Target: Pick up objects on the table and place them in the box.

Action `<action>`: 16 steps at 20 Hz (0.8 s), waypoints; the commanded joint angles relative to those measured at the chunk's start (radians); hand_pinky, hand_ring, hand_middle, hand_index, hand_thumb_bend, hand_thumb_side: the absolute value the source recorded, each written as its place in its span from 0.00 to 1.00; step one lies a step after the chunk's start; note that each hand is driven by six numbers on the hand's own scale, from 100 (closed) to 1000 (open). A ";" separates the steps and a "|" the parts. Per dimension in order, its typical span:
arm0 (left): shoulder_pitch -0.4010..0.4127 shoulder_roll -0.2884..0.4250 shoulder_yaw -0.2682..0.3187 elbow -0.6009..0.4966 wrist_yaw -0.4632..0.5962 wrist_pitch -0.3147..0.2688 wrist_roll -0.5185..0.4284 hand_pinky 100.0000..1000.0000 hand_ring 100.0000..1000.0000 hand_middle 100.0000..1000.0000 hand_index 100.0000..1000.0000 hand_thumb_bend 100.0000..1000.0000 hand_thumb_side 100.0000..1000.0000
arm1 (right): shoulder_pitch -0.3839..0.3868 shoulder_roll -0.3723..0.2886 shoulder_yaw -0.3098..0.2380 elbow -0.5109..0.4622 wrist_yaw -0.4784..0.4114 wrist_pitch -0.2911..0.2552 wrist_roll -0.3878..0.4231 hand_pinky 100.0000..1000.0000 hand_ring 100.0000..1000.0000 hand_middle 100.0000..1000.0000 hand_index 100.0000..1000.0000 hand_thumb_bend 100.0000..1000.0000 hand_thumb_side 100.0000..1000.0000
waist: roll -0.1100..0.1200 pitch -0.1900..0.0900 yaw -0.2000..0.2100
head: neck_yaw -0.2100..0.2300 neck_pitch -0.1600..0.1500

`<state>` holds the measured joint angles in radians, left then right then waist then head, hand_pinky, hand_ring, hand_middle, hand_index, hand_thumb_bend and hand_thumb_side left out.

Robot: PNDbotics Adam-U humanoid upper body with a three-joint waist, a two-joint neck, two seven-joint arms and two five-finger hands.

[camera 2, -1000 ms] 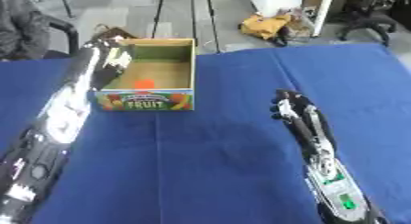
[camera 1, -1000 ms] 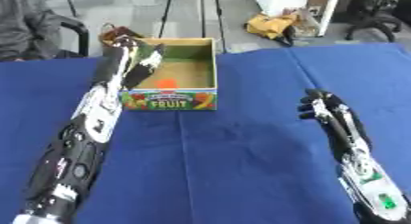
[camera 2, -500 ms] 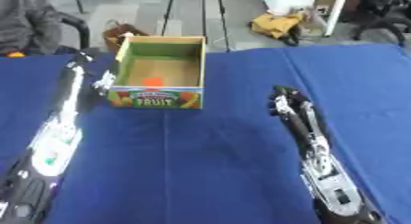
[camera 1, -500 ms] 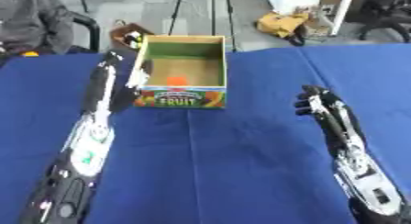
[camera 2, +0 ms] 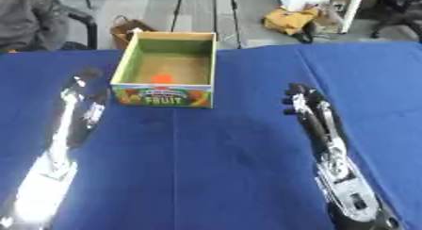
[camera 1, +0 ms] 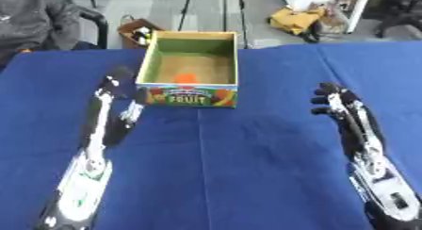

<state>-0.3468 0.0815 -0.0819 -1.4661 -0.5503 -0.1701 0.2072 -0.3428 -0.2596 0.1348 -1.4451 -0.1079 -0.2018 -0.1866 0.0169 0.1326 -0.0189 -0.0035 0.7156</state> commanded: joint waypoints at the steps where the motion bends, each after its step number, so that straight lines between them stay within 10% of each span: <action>1: 0.020 -0.006 -0.012 -0.054 0.055 -0.004 -0.004 0.66 0.86 0.87 0.84 0.54 1.00 | -0.009 -0.016 -0.009 -0.031 -0.006 -0.016 0.002 0.59 0.67 0.65 0.76 0.00 0.73 | 0.002 -0.008 -0.005 | 0.002 0.015; 16: 0.042 0.019 -0.007 -0.096 0.317 0.031 -0.071 0.65 0.85 0.85 0.78 0.48 1.00 | -0.001 -0.015 -0.016 -0.049 -0.007 -0.027 0.001 0.59 0.66 0.64 0.69 0.00 0.76 | 0.005 -0.005 -0.002 | -0.007 0.033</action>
<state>-0.2977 0.0800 -0.0886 -1.5395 -0.2563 -0.1392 0.1440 -0.3342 -0.2596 0.1288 -1.4690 -0.1110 -0.2269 -0.1840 0.0230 0.1412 -0.0213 -0.0104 0.7383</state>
